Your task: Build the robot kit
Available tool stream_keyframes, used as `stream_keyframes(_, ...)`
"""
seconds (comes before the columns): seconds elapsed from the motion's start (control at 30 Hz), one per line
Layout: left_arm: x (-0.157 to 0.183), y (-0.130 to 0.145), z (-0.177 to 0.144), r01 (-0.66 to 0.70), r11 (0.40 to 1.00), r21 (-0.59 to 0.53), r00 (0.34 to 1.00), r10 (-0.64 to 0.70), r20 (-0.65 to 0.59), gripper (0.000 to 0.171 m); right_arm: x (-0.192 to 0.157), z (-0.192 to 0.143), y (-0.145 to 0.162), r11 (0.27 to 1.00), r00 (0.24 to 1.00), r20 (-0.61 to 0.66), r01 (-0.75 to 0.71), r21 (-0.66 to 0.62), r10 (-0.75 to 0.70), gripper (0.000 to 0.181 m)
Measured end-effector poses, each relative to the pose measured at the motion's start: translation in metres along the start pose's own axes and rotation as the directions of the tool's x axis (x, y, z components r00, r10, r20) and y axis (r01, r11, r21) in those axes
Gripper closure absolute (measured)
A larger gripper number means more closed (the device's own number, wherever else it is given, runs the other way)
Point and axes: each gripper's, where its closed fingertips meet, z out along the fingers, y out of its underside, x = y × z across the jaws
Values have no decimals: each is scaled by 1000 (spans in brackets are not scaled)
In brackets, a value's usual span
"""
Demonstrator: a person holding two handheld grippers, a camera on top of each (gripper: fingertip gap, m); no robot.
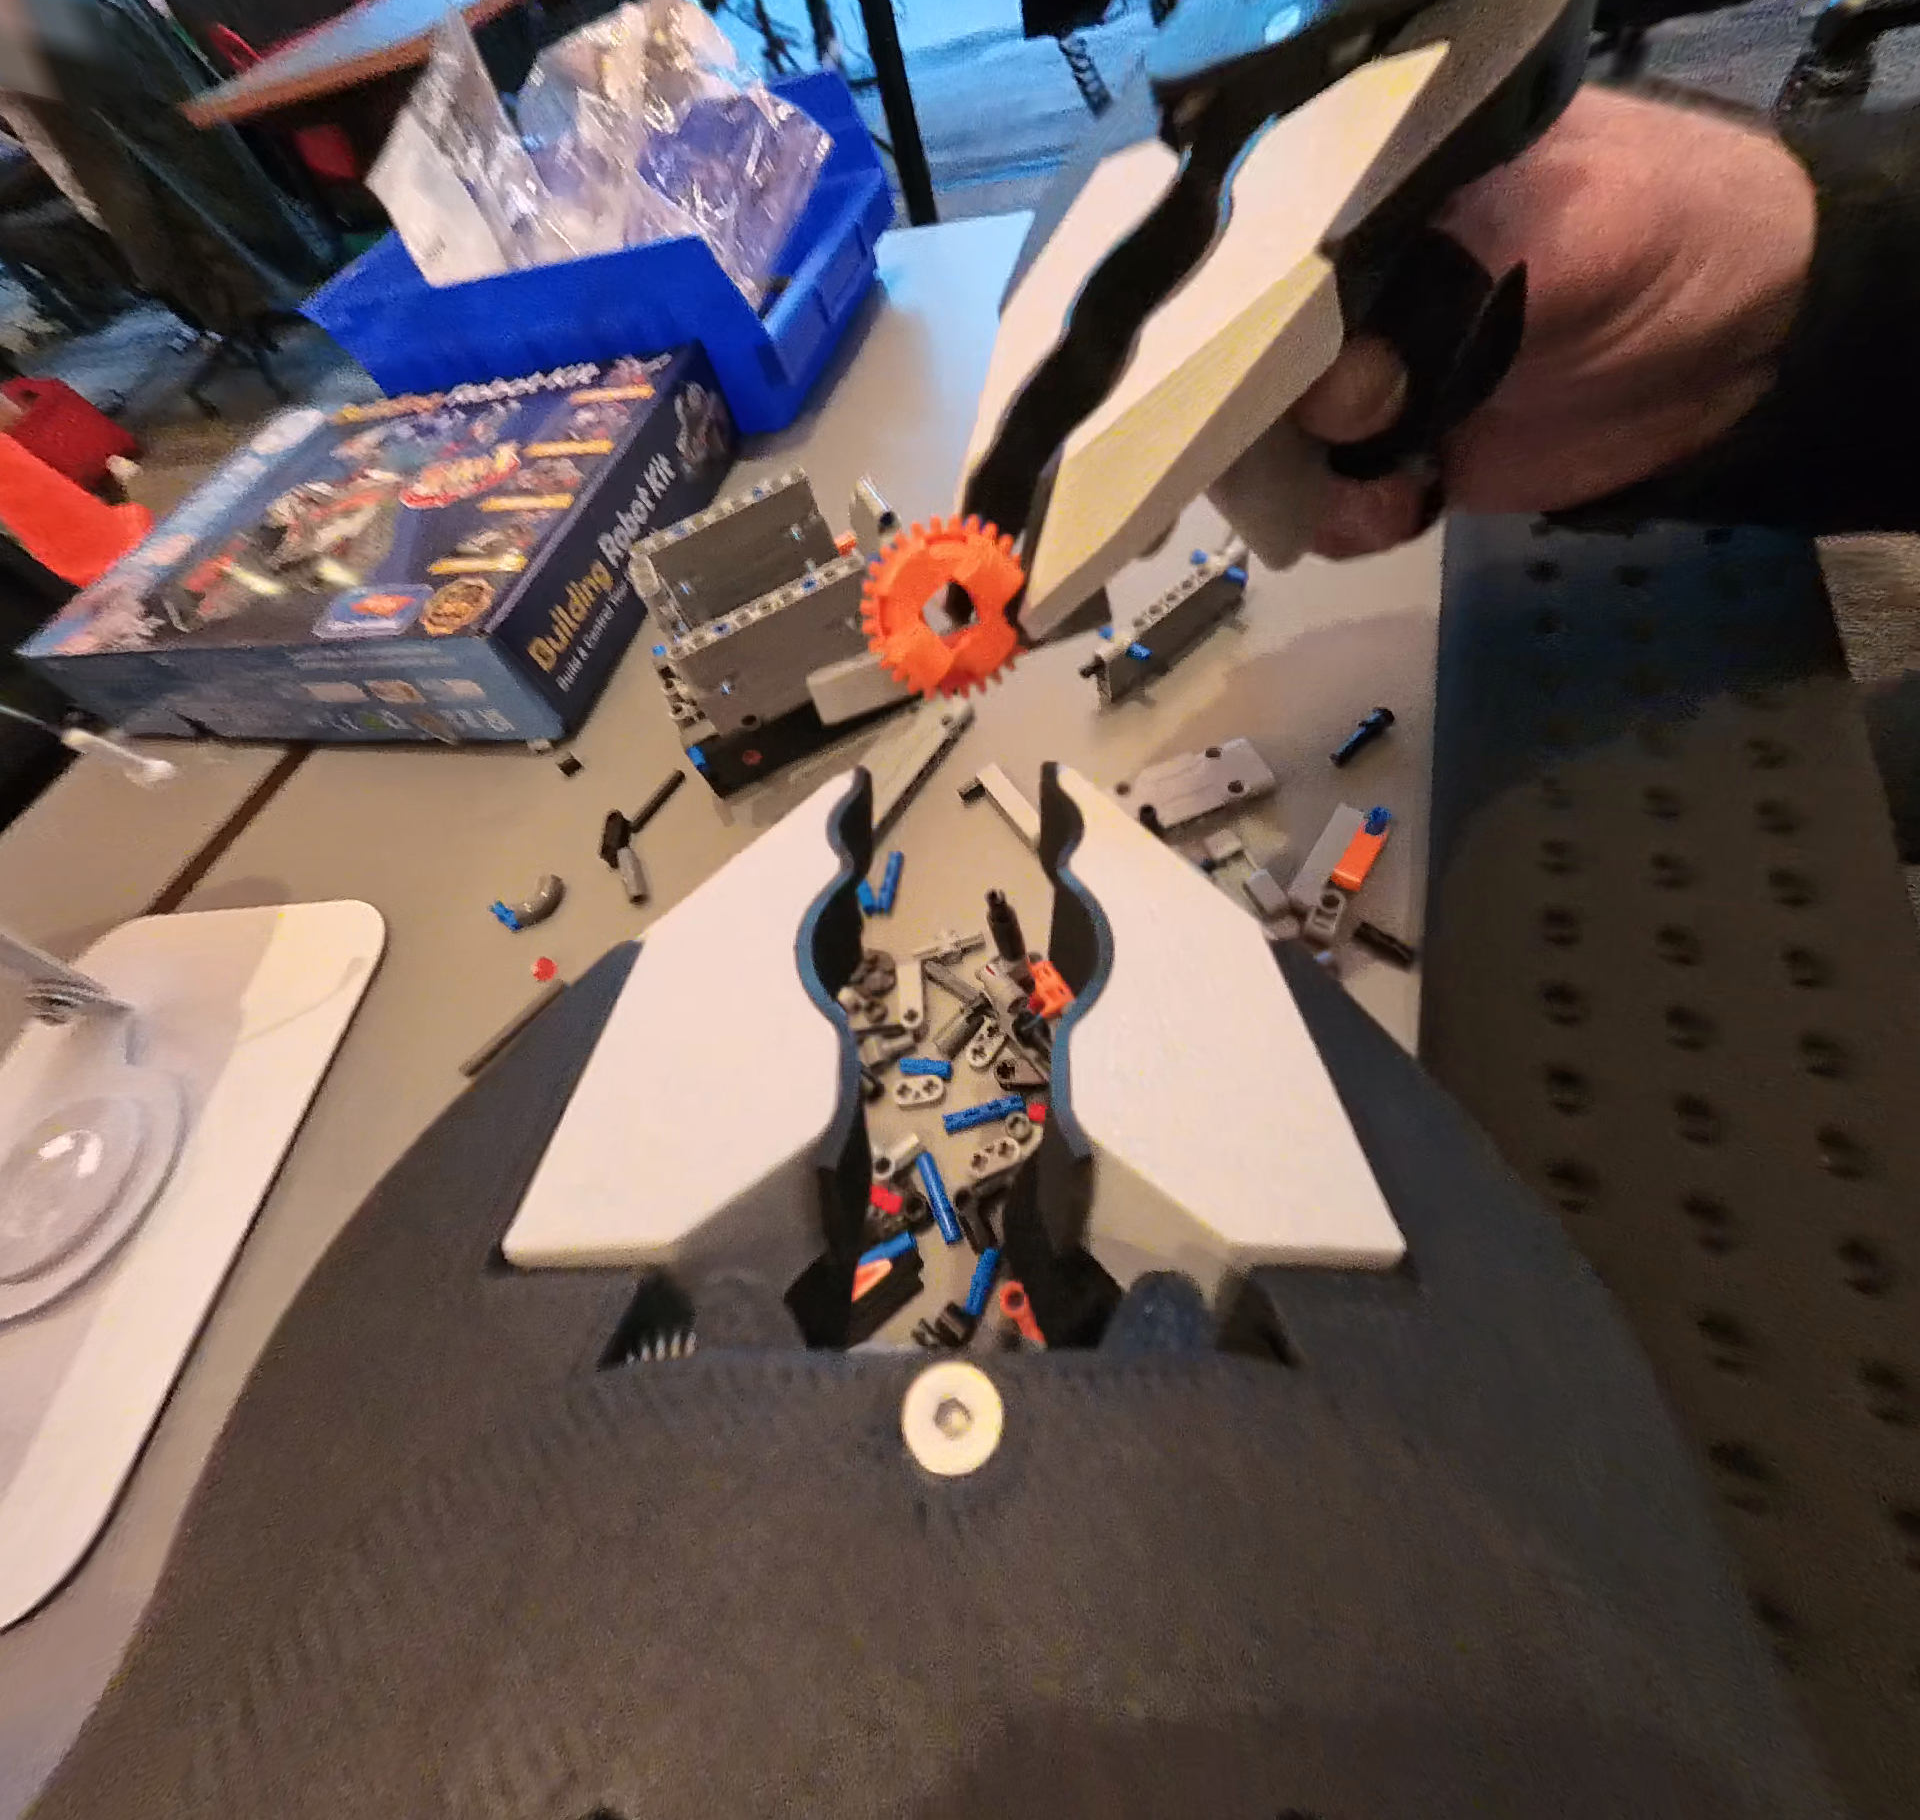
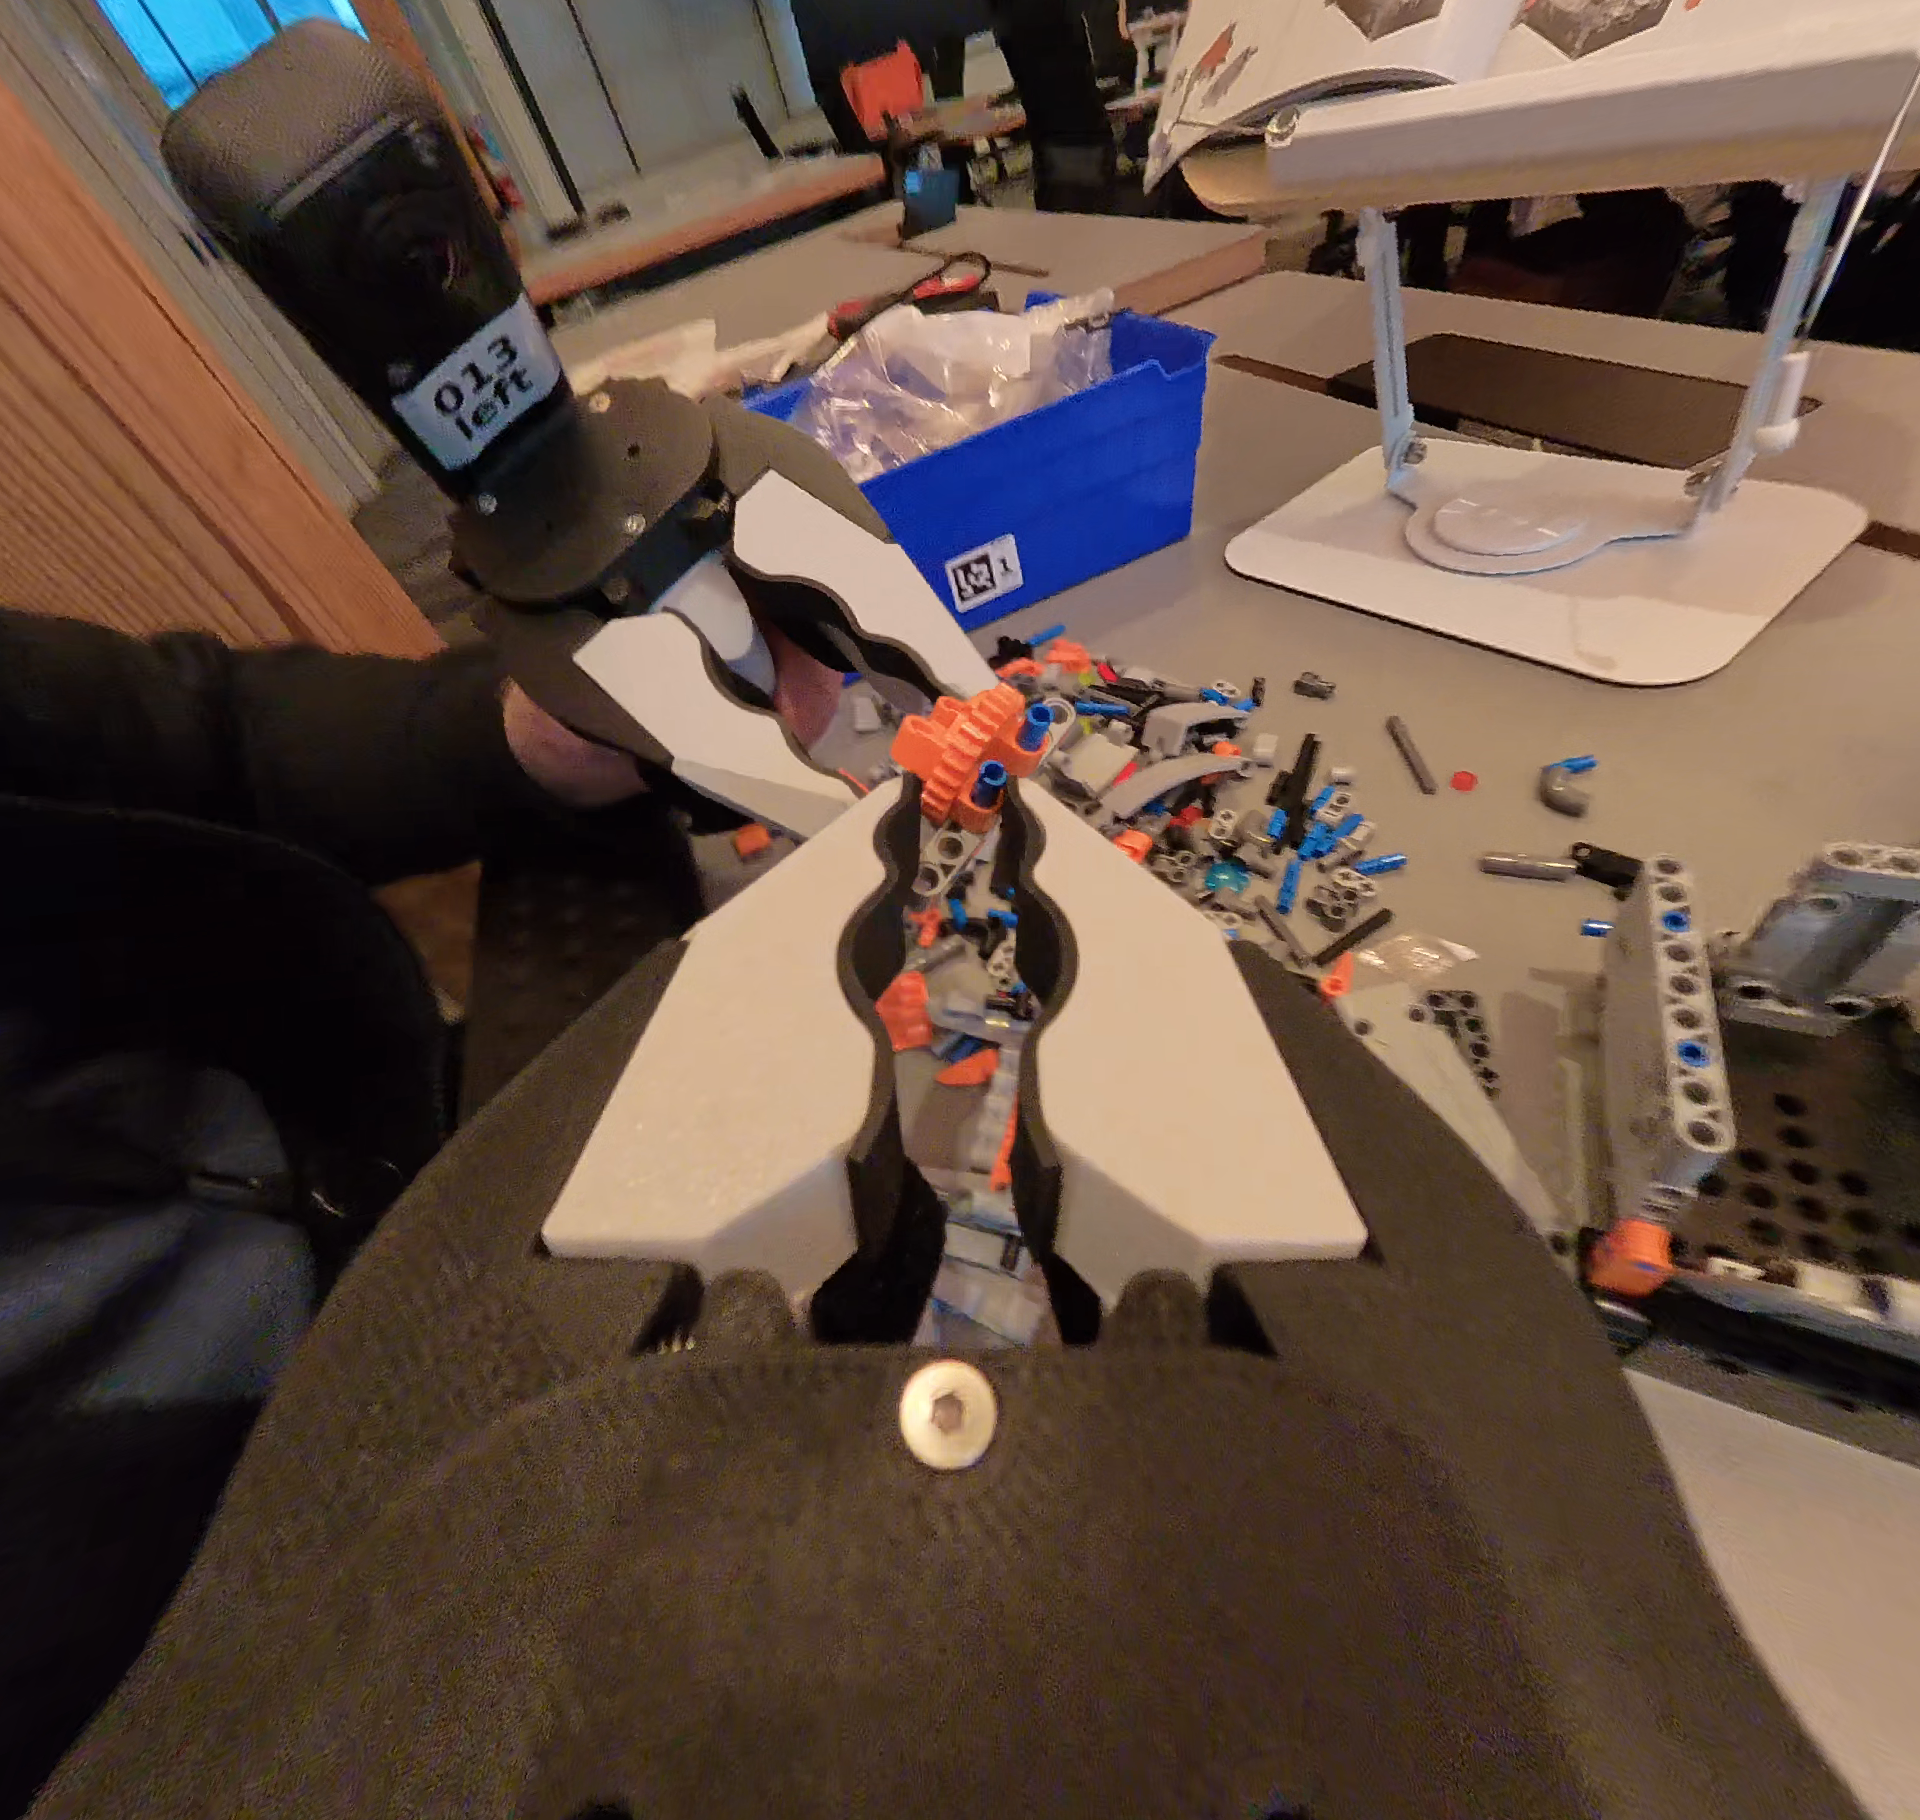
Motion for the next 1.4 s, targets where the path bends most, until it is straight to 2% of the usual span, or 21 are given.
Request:
stream_keyframes(0.17,7,-15,4,-33,999,28,999,31,40,126,1,2,-7,996,998,-41,-46,72,49,168)
stream_keyframes(0.33,-1,-18,5,-89,996,-2,982,88,164,123,1,3,-14,990,993,-76,-78,122,87,168)
stream_keyframes(0.43,-4,-21,5,-118,993,-17,966,119,228,115,7,1,-16,982,986,-119,-98,160,118,168)
stream_keyframes(0.53,-4,-22,8,-129,991,-43,960,136,245,111,11,1,-14,978,980,-137,-121,167,145,168)
stream_keyframes(0.67,-11,-20,9,-139,986,-88,944,159,289,122,4,6,-9,984,978,-166,-99,146,123,168)
stream_keyframes(0.77,-10,-22,9,-139,987,-79,945,156,289,126,4,5,-11,980,976,-161,-117,163,144,168)
stream_keyframes(0.83,-8,-24,7,-146,988,-54,952,155,263,126,1,4,-12,979,980,-143,-117,165,141,168)
stream_keyframes(0.93,-2,-31,3,-68,997,46,987,60,151,129,-7,1,-18,978,987,-76,-127,168,142,164)
stream_keyframes(0.97,-1,-35,0,-45,995,85,993,35,113,135,-11,-2,-23,974,989,-45,-129,184,140,162)
stream_keyframes(1.0,2,-37,-3,-19,993,115,998,12,63,156,-12,-6,-27,973,990,-26,-130,190,137,159)
stream_keyframes(1.03,2,-42,-7,9,986,169,999,-15,34,167,-15,-9,-29,976,992,-3,-121,181,123,159)
stream_keyframes(1.1,6,-45,-10,88,974,208,995,-74,-71,167,-18,-11,-29,983,994,31,-105,151,101,160)
stream_keyframes(1.17,6,-43,-7,133,968,212,987,-109,-121,167,-16,-11,-26,990,995,33,-93,109,89,159)
stream_keyframes(1.2,9,-43,-7,142,966,215,982,-111,-149,167,-16,-13,-26,992,996,35,-84,97,81,166)
stream_keyframes(1.33,13,-47,-9,114,969,217,985,-81,-155,168,-21,-20,-26,995,996,65,-64,76,59,166)
stream_keyframes(1.4,15,-48,-11,158,961,227,970,-109,-215,168,-21,-30,-27,996,997,72,-44,75,38,163)
